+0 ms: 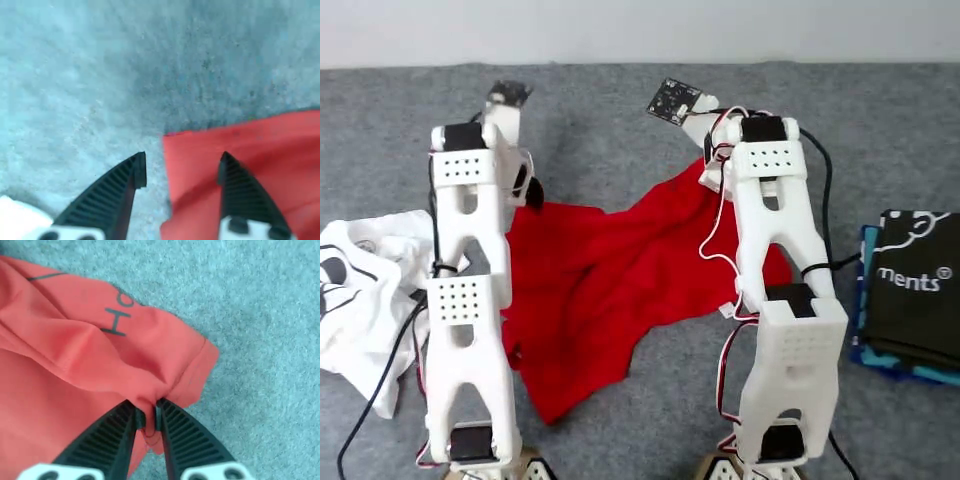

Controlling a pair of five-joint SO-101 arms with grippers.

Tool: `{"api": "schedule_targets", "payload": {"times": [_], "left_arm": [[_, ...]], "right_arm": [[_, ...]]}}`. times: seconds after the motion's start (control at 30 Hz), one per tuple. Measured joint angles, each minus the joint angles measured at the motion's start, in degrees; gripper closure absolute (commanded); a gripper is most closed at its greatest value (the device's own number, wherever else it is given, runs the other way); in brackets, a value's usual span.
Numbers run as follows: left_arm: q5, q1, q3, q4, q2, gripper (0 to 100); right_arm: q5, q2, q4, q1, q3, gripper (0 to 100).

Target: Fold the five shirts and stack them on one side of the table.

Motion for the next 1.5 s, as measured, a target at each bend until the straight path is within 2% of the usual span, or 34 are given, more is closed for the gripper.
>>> {"api": "schedule_targets", "payload": {"times": [0.47, 0.8, 0.97, 1.17, 1.33, 1.5], "left_arm": [[0.00, 0.97, 0.35, 0.35, 3.96, 77], [0.18, 1.49, 0.18, 0.62, 4.84, 87], [0.18, 1.58, 0.44, 0.62, 4.84, 99], [-2.29, 3.08, 2.20, 0.53, 4.75, 99], [-2.99, 2.90, 2.81, 0.44, 1.85, 99], [-2.99, 2.64, 3.16, 0.44, -10.20, 99]], "right_arm": [[0.00, 0.00, 0.00, 0.00, 0.00, 98.9], [0.00, 0.00, 0.00, 0.00, 0.00, 98.9], [0.00, 0.00, 0.00, 0.00, 0.00, 98.9], [0.00, 0.00, 0.00, 0.00, 0.00, 98.9], [0.00, -0.62, 0.00, 0.00, 0.00, 98.9], [0.00, -5.10, 0.00, 0.00, 0.00, 98.9]]}}
